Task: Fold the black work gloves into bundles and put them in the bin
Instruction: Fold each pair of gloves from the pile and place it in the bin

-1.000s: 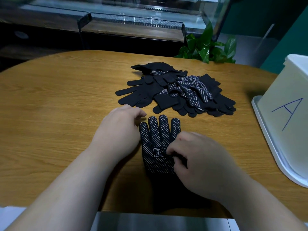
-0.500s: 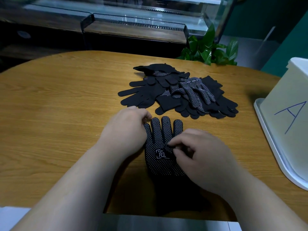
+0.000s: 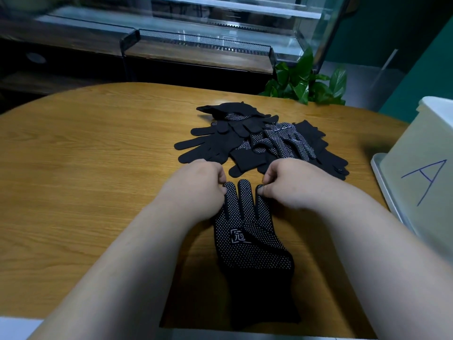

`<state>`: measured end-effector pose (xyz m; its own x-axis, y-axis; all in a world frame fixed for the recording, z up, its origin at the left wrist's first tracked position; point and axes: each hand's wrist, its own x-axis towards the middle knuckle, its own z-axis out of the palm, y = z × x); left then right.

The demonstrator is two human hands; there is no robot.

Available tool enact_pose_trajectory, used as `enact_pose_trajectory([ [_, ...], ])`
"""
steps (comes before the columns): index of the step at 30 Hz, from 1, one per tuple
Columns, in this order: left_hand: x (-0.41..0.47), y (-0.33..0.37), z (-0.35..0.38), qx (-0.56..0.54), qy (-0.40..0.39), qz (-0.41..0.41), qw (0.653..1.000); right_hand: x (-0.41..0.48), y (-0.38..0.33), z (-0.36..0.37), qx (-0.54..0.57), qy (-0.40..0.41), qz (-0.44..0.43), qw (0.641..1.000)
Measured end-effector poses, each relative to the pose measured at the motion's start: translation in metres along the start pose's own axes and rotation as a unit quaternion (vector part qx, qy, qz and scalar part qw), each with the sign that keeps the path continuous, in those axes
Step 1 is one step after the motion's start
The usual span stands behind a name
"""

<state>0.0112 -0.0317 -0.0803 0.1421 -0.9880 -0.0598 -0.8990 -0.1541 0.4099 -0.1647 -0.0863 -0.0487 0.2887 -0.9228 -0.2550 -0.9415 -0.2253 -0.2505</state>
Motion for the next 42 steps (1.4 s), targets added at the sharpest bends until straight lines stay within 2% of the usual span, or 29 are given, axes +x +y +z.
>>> enact_pose_trajectory([
  [4,0.004,-0.002,0.0,-0.007,-0.016,-0.012,1.0,0.008,-0.008,-0.004,-0.037,-0.045,-0.009,0.998],
  [7,0.005,0.001,0.002,-0.015,-0.036,-0.014,0.999,0.012,-0.012,-0.005,-0.047,-0.044,-0.027,0.998],
  [14,0.006,0.006,0.001,-0.011,-0.042,-0.007,0.999,0.017,-0.014,0.0,0.017,-0.03,-0.047,0.998],
  [20,0.002,0.008,-0.001,-0.039,-0.03,0.008,0.999,0.025,-0.018,-0.002,0.045,-0.06,-0.078,0.994],
  [24,0.003,0.008,-0.002,-0.084,-0.045,-0.004,0.995,0.032,-0.018,0.0,0.031,-0.071,-0.082,0.994],
  [32,0.003,0.004,-0.005,-0.099,-0.049,-0.038,0.993,0.033,-0.015,0.0,0.014,-0.068,-0.109,0.992],
  [42,0.002,-0.001,-0.007,-0.154,-0.057,-0.023,0.986,0.027,-0.005,0.002,0.081,-0.069,-0.148,0.983],
])
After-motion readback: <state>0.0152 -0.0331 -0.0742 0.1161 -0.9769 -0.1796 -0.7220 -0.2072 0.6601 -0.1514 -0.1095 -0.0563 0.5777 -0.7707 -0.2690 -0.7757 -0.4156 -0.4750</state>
